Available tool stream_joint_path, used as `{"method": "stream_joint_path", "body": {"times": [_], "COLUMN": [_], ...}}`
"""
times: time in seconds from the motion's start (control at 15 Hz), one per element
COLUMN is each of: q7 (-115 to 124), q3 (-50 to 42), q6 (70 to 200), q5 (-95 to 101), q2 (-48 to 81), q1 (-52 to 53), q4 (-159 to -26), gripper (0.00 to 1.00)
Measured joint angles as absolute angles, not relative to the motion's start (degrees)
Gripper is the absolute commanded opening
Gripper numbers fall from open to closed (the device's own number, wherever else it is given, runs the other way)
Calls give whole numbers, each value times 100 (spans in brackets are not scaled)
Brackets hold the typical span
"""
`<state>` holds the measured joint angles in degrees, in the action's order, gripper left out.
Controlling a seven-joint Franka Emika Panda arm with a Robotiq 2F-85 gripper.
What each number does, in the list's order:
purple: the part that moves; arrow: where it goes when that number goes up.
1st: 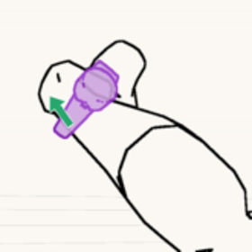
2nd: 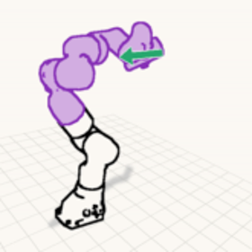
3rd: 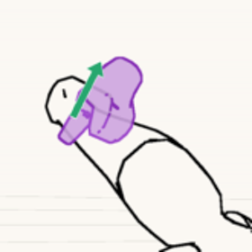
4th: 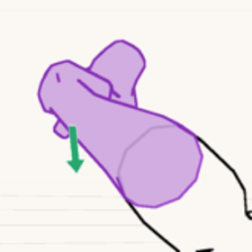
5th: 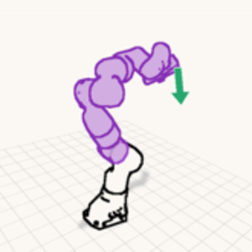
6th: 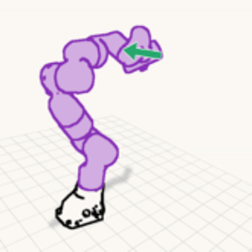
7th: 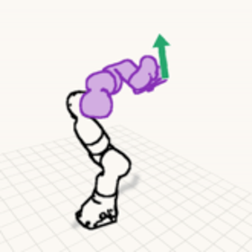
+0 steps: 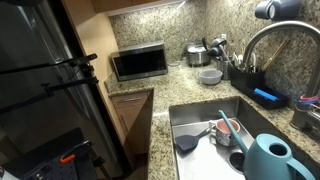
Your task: Take the salt shaker from the cabinet and put it on the counter
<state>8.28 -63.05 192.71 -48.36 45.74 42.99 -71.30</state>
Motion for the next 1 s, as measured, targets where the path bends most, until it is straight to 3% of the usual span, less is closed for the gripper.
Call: {"method": "stream_joint_path", "body": {"times": [0.53, 0.6, 0.67, 1.0], "q7": [823, 823, 823, 804], "q3": [-5720, -5698, -5672, -5420], "q6": [19313, 19313, 19313, 19480], "q5": [-4072, -4033, -3986, -3768], "q2": [4574, 4574, 4574, 4551], "q1": [3698, 3663, 3629, 3538], "q4": [-6583, -6558, -6532, -6502], "gripper": [100, 77, 74, 36]}}
